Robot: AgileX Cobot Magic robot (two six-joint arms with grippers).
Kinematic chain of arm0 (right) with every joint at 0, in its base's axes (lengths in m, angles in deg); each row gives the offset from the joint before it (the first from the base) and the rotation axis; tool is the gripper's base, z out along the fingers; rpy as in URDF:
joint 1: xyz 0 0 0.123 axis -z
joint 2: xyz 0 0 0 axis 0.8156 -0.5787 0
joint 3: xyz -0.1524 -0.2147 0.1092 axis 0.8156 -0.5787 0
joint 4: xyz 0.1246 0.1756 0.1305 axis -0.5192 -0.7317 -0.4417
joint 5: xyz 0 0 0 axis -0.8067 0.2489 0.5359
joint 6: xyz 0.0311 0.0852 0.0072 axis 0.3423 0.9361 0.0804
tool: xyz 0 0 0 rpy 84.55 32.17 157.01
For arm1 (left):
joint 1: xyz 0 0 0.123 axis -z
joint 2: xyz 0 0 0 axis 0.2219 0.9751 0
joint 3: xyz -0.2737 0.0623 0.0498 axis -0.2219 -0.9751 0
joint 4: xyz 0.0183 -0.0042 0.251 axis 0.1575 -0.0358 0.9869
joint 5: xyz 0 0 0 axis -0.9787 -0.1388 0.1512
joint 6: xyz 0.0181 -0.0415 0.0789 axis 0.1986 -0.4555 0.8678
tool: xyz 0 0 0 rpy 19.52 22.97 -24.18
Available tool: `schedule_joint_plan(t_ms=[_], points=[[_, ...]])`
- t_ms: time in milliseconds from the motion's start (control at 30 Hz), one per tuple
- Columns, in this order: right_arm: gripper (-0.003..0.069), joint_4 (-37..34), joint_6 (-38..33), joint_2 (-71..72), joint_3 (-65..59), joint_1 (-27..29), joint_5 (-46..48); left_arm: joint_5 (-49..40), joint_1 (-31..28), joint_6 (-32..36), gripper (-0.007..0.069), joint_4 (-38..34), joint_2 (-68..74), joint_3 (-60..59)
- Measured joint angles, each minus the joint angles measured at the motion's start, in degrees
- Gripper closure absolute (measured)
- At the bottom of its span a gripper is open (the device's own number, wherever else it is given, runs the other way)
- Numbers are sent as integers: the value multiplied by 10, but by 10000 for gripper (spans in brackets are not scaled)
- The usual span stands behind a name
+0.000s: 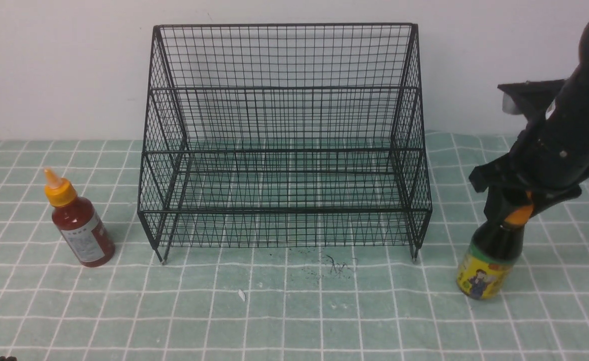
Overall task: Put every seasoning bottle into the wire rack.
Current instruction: Use the right arm to grab the condiment bottle closest to it, then use the right arm to put the condiment bottle back on the shelf
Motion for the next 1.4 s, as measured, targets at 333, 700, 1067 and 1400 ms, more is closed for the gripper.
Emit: schedule_joint_plan(t_ms=[333, 700, 1067, 1400], points=[[359, -35, -1, 95, 133, -152, 22, 0, 0, 0, 631, 0, 0, 0], [359, 21, -1, -51, 265, -170, 22, 0, 0, 0, 631, 0, 0, 0], [360, 18, -1, -157, 270, -170, 15, 0, 0, 0, 631, 1, 0, 0], [147, 20, 39, -146, 271, -170, 7, 0, 0, 0, 631, 1, 0, 0]])
